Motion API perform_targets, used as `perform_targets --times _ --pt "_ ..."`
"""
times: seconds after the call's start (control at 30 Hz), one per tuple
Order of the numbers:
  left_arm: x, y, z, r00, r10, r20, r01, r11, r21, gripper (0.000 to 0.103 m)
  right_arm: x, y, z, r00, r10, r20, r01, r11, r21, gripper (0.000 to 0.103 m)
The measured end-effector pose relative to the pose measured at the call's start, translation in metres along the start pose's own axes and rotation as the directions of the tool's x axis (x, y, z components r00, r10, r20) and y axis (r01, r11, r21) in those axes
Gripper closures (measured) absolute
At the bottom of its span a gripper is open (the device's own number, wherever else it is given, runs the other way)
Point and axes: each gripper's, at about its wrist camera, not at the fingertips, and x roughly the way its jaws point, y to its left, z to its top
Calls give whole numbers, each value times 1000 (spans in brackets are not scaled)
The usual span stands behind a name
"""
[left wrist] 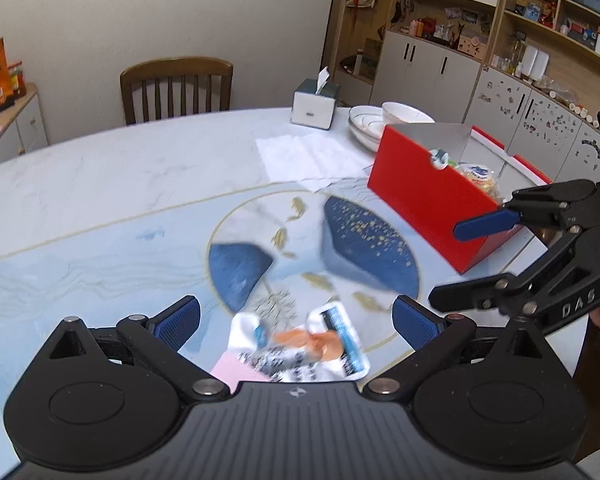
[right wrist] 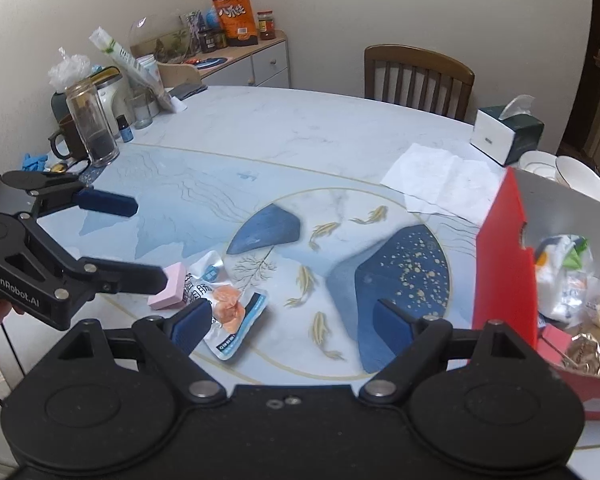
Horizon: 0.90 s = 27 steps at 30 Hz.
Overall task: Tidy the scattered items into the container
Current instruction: 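Move both tools back to the pink sticky pad and silver snack packet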
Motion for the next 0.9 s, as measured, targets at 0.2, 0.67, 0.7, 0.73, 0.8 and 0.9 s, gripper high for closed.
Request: perform_targets --times 0.2,0.67,0.7,0.73,0.8,0.9 --pt "13 25 -24 998 -15 -57 13 1000 -22 0 17 14 -2 999 26 -19 -27 998 -64 14" --pt "45 39 -50 990 50 -132 -46 998 33 0 63 32 -8 996 7 -86 -18 993 -117 14" --pt "46 39 -51 990 54 -130 -49 998 40 0 66 31 -8 996 1 -87 -10 995 -102 15" --pt "47 38 -51 990 60 -127 -54 997 48 0 68 30 -7 996 -1 -88 -7 996 -84 16" --pt "49 37 -51 990 68 -126 -61 996 59 0 73 28 -6 996 3 -91 -9 998 -62 16" --pt "52 36 -51 988 80 -133 -71 995 67 0 78 31 -4 996 3 -93 -11 997 -81 18"
